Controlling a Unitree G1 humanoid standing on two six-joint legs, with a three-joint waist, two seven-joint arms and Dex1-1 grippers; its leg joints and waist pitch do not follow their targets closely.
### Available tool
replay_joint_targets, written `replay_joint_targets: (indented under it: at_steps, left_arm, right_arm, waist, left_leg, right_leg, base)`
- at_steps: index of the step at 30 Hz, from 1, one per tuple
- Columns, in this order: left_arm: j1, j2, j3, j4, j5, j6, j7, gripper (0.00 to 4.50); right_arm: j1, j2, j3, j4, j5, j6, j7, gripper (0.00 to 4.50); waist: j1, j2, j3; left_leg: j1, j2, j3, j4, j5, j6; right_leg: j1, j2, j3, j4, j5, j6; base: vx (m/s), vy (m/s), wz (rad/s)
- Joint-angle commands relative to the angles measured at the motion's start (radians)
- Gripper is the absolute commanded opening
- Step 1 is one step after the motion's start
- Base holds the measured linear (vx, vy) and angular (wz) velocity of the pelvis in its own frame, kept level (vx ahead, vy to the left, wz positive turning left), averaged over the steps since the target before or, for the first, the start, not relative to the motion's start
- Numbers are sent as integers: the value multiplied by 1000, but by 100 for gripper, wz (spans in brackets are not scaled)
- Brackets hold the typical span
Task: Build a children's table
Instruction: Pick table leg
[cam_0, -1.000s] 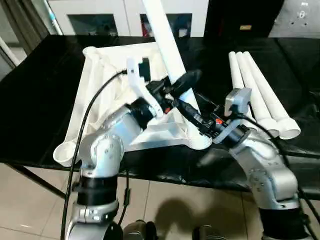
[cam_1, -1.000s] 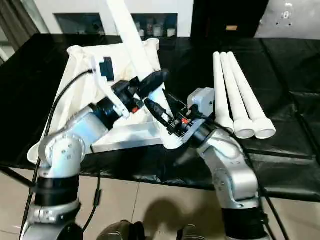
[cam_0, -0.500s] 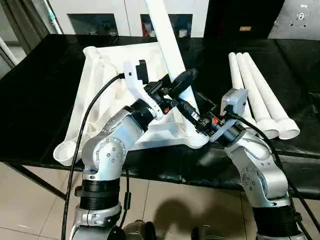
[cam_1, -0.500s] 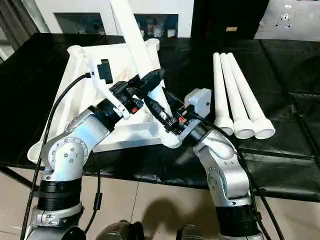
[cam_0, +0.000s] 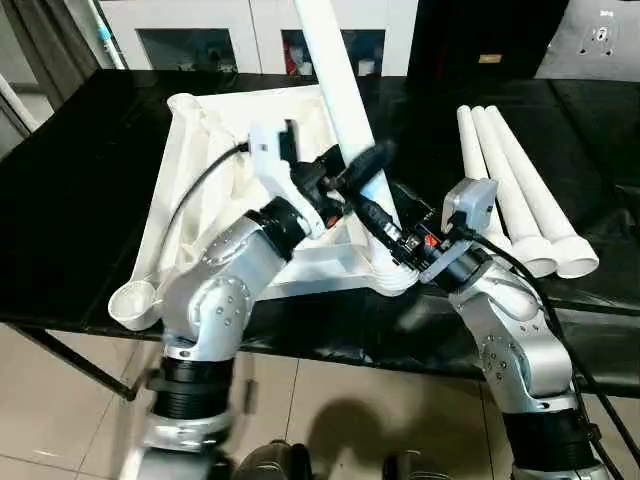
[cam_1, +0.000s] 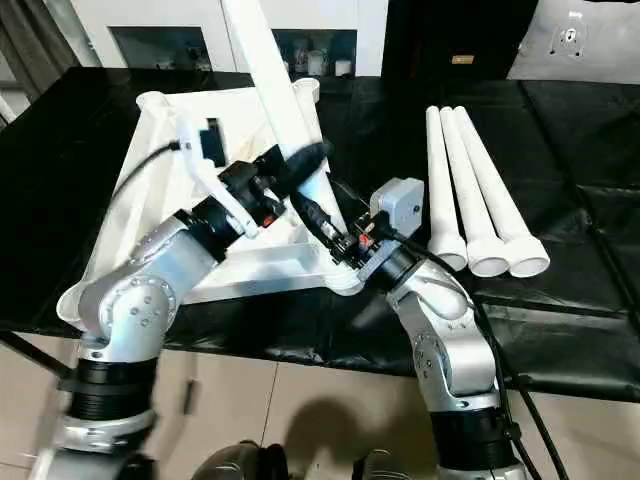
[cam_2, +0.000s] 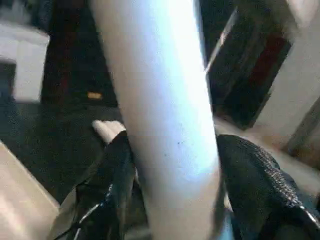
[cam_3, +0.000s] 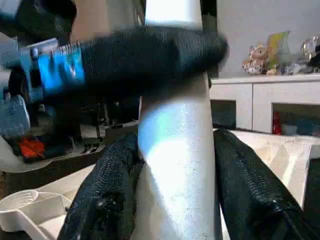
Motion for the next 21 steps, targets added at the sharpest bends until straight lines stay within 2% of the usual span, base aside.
replay_joint_targets:
  at_steps: [1, 5, 9, 13, 14, 15, 19, 21]
  left_arm:
    - [1, 15, -39, 12, 66, -62, -35, 225]
    - [2, 39, -48, 28, 89, -94, -45, 225]
    - [8, 67, -73, 50, 144, -171, -49, 225]
    - [10, 78, -86, 64, 188, -226, -55, 234]
    - [8, 90, -99, 71, 218, -257, -56, 232]
    - [7, 94, -104, 74, 227, -265, -57, 204]
    - [1, 101, -118, 79, 248, -313, -62, 198]
    - [1, 99, -120, 76, 247, -315, -67, 193]
  right_arm:
    - [-14, 0, 34, 24, -30, -37, 20, 183]
    - [-10, 2, 52, 56, -50, -67, 28, 183]
    - [-12, 3, 63, 98, -78, -106, 27, 183]
    - [-18, 6, 70, 140, -110, -151, 13, 182]
    - [-24, 14, 67, 161, -123, -170, -1, 182]
    - [-27, 15, 69, 170, -131, -181, -4, 181]
    - [-44, 34, 72, 217, -170, -234, -47, 181]
    - [-47, 39, 72, 226, -169, -237, -48, 181]
  waist:
    - [-4, -17, -97]
    - [-4, -18, -99]
    - [-4, -21, -100]
    - [-4, -20, -100]
    - [-4, -22, -100]
    - [-6, -22, -98]
    - [-9, -22, -100]
    - [-10, -22, -100]
  left_leg:
    - [40, 124, -57, -78, -136, 119]
    - [38, 123, -58, -79, -135, 111]
    - [37, 121, -55, -77, -152, 109]
    - [39, 123, -55, -80, -171, 99]
    - [39, 124, -55, -80, -176, 98]
    - [37, 122, -55, -82, -191, 93]
    - [40, 123, -55, -86, -224, 66]
    - [41, 122, -55, -86, -224, 67]
  right_leg:
    - [43, -103, 48, -67, -111, -217]
    - [44, -103, 47, -59, -71, -237]
    - [45, -107, 48, -64, -94, -237]
    - [42, -105, 48, -64, -115, -236]
    - [41, -105, 48, -65, -119, -234]
    - [42, -106, 48, -65, -134, -230]
    - [38, -103, 48, -65, -146, -227]
    - [38, -103, 48, -64, -131, -232]
  base:
    - [0, 0, 0]
    - [0, 0, 0]
    - [0, 0, 0]
    - [0, 0, 0]
    - [0, 0, 0]
    - [0, 0, 0]
    - [0, 0, 0]
    - [0, 0, 0]
